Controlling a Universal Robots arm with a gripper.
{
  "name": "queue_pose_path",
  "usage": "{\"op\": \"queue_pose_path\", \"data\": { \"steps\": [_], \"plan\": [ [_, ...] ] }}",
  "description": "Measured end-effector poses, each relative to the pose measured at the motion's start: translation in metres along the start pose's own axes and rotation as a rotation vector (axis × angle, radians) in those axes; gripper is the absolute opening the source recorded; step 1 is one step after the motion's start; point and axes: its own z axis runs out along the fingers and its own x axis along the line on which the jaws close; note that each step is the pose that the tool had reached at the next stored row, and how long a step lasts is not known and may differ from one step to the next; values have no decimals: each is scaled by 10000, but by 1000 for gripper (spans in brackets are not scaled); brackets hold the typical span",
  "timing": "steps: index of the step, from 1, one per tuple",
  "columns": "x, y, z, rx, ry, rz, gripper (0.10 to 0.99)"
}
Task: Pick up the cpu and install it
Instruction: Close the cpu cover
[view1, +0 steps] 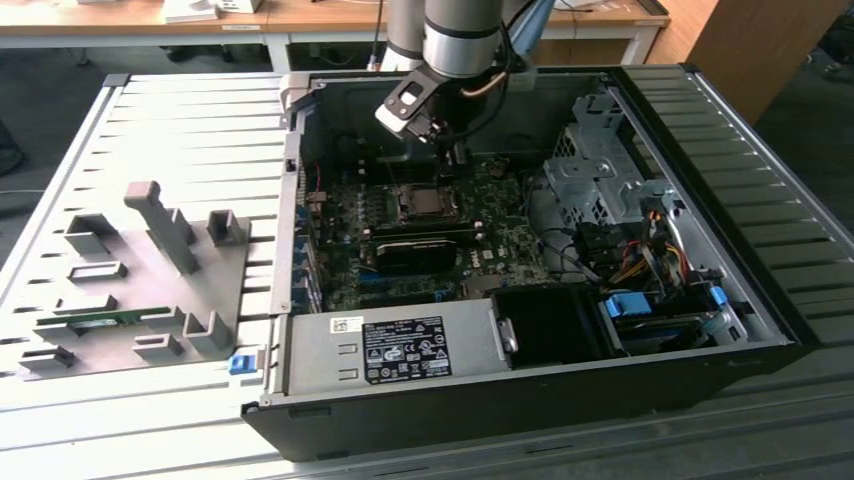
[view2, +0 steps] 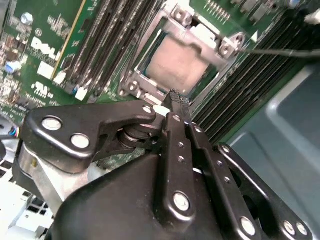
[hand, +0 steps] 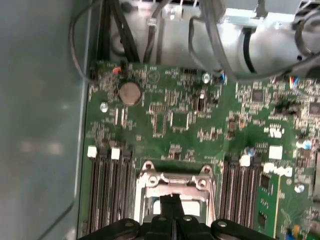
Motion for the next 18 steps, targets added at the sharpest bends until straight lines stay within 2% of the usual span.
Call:
{"op": "queue_pose_path", "data": {
  "steps": [4,10,18],
  "plan": [
    [3,-59,29,-4,79,1,106],
    [-11,-161,88,-4,88,0,106],
    [0,-374,143,-4,87,1,106]
  ]
}}
